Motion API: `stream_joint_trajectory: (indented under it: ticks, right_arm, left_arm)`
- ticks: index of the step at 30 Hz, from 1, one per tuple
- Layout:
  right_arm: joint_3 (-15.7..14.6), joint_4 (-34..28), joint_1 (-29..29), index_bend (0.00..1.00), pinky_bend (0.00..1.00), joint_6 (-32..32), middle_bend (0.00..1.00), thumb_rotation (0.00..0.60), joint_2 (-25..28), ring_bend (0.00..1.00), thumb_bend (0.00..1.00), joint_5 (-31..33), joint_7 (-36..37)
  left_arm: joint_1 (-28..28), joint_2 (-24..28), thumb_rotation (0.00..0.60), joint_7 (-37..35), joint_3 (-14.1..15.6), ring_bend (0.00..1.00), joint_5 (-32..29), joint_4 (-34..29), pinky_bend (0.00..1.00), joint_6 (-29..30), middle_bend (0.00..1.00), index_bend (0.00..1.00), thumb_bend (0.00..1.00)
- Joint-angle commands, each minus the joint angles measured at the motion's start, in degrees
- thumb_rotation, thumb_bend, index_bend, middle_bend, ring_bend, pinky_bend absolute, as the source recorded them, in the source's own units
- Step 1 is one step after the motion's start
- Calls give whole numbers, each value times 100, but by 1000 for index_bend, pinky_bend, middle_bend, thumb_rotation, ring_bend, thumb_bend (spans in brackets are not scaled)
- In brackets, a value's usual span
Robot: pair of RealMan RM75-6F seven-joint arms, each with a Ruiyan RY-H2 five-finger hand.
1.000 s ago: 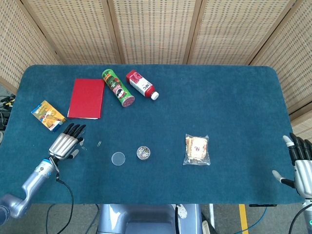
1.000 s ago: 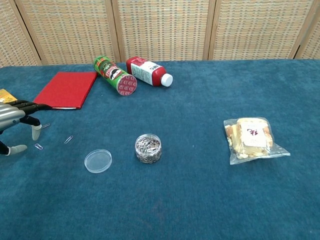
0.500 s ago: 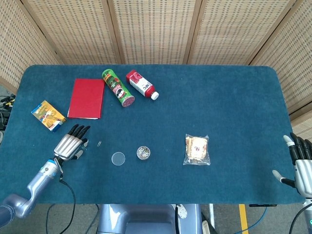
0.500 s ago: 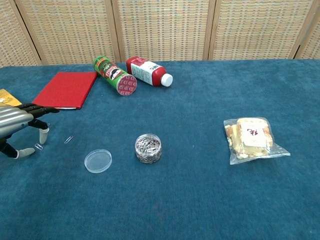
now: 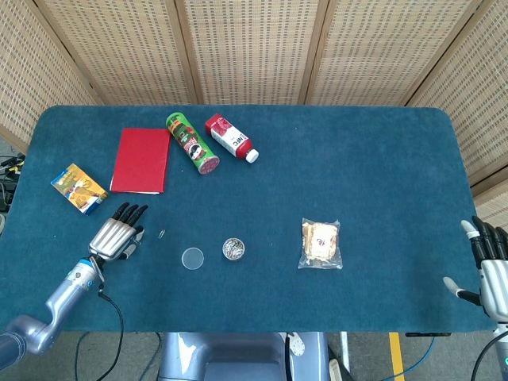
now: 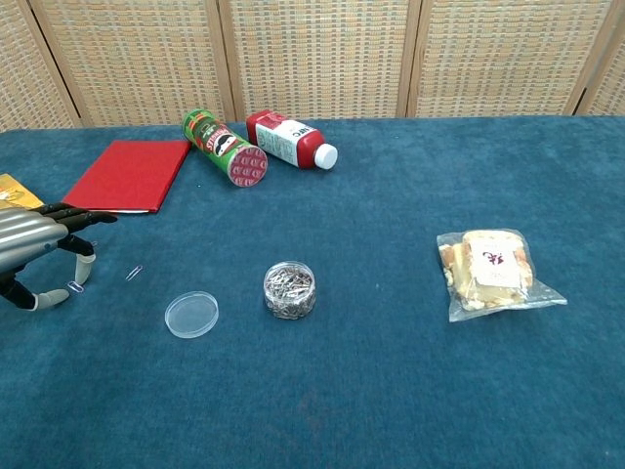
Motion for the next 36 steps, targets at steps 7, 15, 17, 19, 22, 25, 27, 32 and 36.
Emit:
stream_joint_trajectory:
  ticks: [7, 15, 17, 19, 22, 25, 27, 32, 36]
  right_arm:
    - [4, 2, 1, 0, 0, 0, 0, 600, 11, 0, 0, 6, 44]
    - [0, 4, 0, 0, 0, 0, 0, 600, 18, 0, 0, 4, 66]
    - [-2, 3, 1, 0, 0, -3, 0, 600, 21, 0, 0, 1, 73]
    - [-5, 3, 3, 0, 0, -10, 0, 600, 21, 0, 0, 0, 79]
    - [-7, 0, 4, 0, 0, -15, 0, 600, 25, 0, 0, 1, 89]
    - [-9, 1, 9, 0, 0, -23, 0, 600, 24, 0, 0, -3, 91]
    - [-11, -1, 11, 0, 0, -28, 0, 600, 24, 0, 0, -2, 90]
    - [-14, -1, 13, 0, 0, -32, 0, 600, 28, 0, 0, -5, 110]
    - [-18, 0, 17, 0, 0, -46, 0, 600, 34, 0, 0, -3, 130]
  left_arm:
    - [-8, -92, 600, 0, 35, 0, -16, 97, 0, -40, 0, 531, 414]
    - [2, -138, 600, -39, 54, 0, -29, 160, 0, -35, 0, 559, 426]
    - [3, -139, 600, -47, 54, 0, -30, 166, 0, -28, 0, 563, 427]
    - [4, -137, 600, -58, 54, 0, -33, 172, 0, -22, 0, 577, 427]
    - [3, -140, 600, -67, 56, 0, -38, 179, 0, -23, 0, 616, 427]
    - [2, -155, 600, -76, 51, 0, -45, 202, 0, -18, 0, 651, 427]
    - [0, -165, 600, -81, 44, 0, -50, 216, 0, -11, 0, 671, 427]
    - [-4, -187, 600, -73, 36, 0, -56, 247, 0, 3, 0, 716, 427]
    - [-19, -202, 600, -78, 9, 0, -78, 250, 0, 4, 0, 719, 427]
